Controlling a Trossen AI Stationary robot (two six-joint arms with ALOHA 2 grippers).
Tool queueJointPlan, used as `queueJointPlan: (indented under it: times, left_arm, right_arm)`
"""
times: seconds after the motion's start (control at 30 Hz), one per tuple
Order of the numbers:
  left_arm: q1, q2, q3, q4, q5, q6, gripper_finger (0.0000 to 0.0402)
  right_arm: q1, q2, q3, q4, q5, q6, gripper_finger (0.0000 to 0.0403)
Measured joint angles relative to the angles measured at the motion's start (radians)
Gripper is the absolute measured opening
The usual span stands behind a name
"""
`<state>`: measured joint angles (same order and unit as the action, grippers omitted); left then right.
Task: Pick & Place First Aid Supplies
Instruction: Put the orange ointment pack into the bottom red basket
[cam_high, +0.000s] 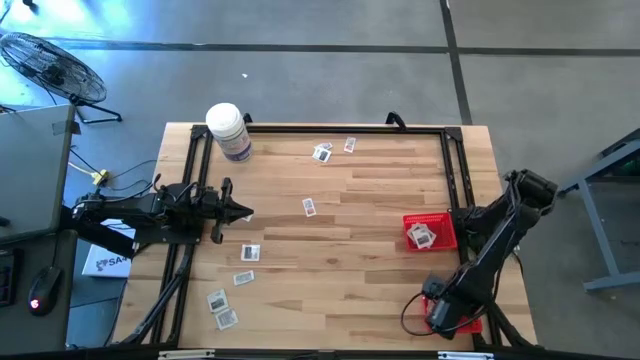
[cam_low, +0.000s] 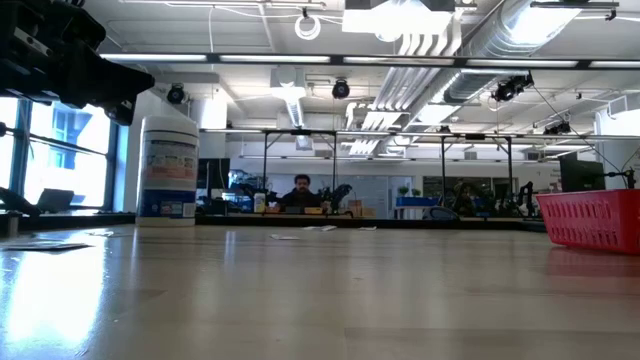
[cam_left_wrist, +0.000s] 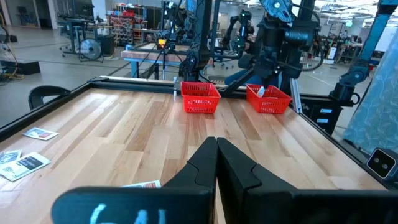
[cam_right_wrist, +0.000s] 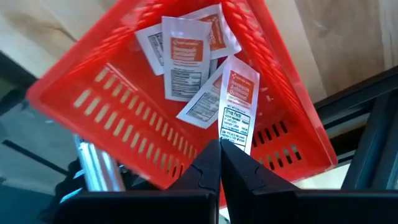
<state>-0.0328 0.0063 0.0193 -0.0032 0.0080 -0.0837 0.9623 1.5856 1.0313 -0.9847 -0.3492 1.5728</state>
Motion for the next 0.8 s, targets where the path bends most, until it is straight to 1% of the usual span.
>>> queueJointPlan:
  times: [0.1,0.2,0.33,0.43,0.5,0.53,0.7,0.8]
  left_arm:
    - [0.000,0.000,0.000,0.000,0.000,0.000,0.0000]
    - [0.000,0.000,0.000,0.000,0.000,0.000,0.0000]
    - [0.000,0.000,0.000,0.000,0.000,0.000,0.0000]
    - [0.000,0.000,0.000,0.000,0.000,0.000,0.0000]
    - [0.000,0.000,0.000,0.000,0.000,0.000,0.0000]
    - [0.000,0.000,0.000,0.000,0.000,0.000,0.0000]
    - [0.000,0.000,0.000,0.000,0.000,0.000,0.0000]
    - [0.000,0.000,0.000,0.000,0.000,0.000,0.0000]
  right_arm:
    - [-0.001,0.021,0.000,-0.001,0.002,-0.002,0.0001]
    - [-0.014,0.026,0.000,0.009,-0.009,-0.002,0.0016]
    - [-0.056,0.013,0.000,0.024,-0.012,-0.001,0.0060]
    - [-0.111,-0.001,0.000,0.072,-0.045,-0.020,0.0094]
    - [-0.162,-0.024,0.000,0.114,-0.082,-0.052,0.0109]
    - [-0.186,-0.037,0.000,0.140,-0.080,-0.068,0.0113]
    - [-0.308,-0.100,0.002,0.196,-0.023,-0.218,0.0111]
    - [-0.382,-0.125,0.002,0.207,0.061,-0.368,0.0101]
